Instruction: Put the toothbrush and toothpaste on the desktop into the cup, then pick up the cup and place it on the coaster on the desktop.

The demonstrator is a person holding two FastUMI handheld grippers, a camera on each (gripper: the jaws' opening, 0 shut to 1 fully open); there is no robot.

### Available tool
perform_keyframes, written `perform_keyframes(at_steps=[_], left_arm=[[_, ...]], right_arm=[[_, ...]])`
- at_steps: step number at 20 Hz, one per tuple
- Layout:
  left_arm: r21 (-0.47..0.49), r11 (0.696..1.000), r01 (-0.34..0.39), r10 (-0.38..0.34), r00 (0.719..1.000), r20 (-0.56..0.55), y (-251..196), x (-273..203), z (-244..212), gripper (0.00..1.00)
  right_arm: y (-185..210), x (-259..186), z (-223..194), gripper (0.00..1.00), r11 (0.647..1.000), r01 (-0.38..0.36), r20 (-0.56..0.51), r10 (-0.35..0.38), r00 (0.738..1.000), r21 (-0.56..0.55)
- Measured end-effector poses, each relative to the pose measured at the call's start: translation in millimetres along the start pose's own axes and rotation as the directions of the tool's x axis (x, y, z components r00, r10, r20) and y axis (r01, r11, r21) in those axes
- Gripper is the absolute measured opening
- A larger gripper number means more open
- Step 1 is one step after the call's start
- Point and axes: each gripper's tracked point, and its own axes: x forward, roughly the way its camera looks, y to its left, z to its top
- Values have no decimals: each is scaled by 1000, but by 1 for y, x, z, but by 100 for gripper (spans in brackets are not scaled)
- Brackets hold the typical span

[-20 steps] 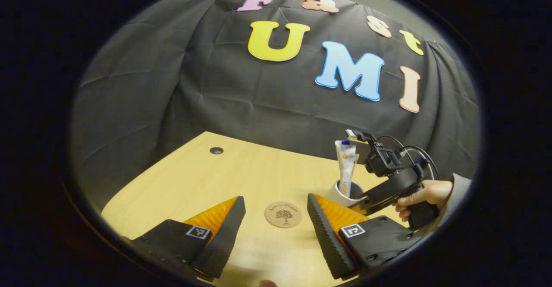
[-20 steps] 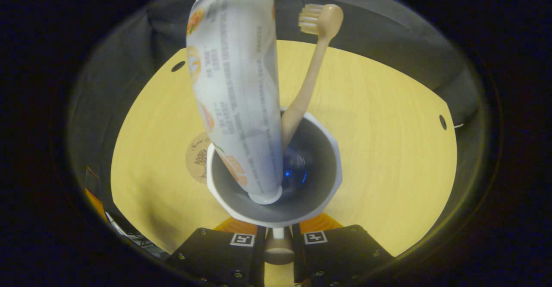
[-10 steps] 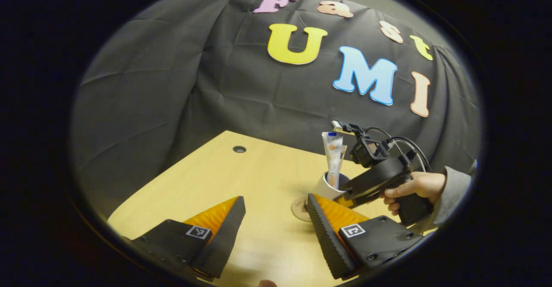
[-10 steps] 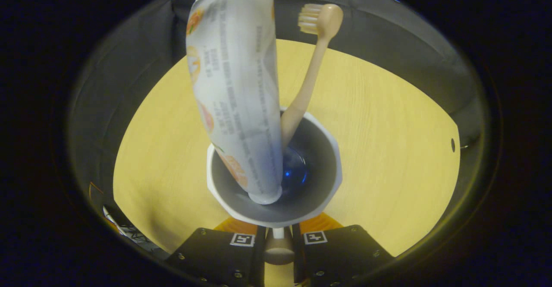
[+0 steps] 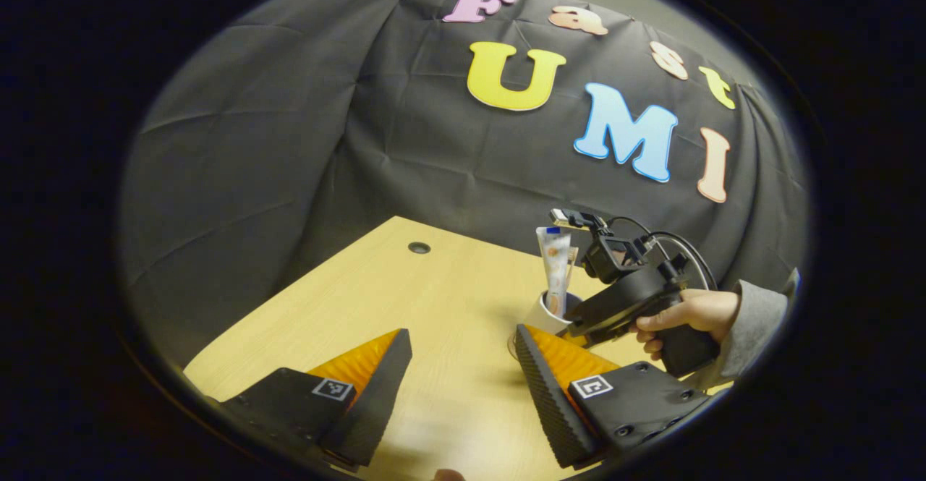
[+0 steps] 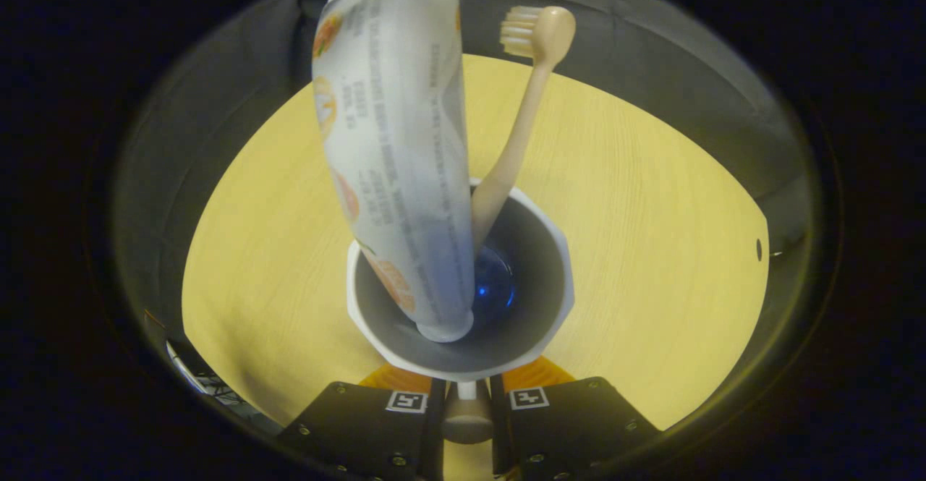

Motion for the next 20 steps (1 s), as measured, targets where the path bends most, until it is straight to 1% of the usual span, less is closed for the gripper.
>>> perform_keyframes(at_steps=[6,7,8,13,14,15,16,17,18,19,20], left_arm=[[-10,1000,-3,3,1000,-6,12,-6,-3,94],[-10,1000,-3,3,1000,-6,13,-7,-3,94],[-11,1000,-2,2,1000,-6,14,-8,-3,94],[-7,1000,3,-3,1000,-4,17,-12,-1,94],[-7,1000,4,-4,1000,-2,17,-12,-1,94],[-6,1000,6,-6,1000,-1,16,-12,0,94],[-4,1000,8,-8,1000,-1,16,-12,1,94],[-3,1000,10,-10,1000,2,15,-13,2,94],[0,1000,14,-14,1000,6,12,-13,4,94],[4,1000,18,-18,1000,8,10,-13,5,94],[7,1000,24,-24,1000,10,7,-13,6,94]], right_arm=[[0,-1,0,26,1000,4,-16,-4,1000,22],[1,-1,-1,22,1000,2,-22,-1,1000,28],[0,-2,-2,27,1000,1,-26,0,1000,30],[-1,-2,0,29,999,10,-15,-10,1000,32],[-1,-4,0,31,999,11,-9,-10,1000,33],[3,-7,2,34,999,2,-2,-2,1000,33],[4,-10,2,47,999,0,6,0,1000,35],[5,-16,4,52,999,-4,20,4,1000,36],[6,-22,6,65,999,-8,32,7,999,37],[7,-27,7,72,999,-17,45,15,999,38],[8,-33,7,87,999,-19,57,17,998,38]])
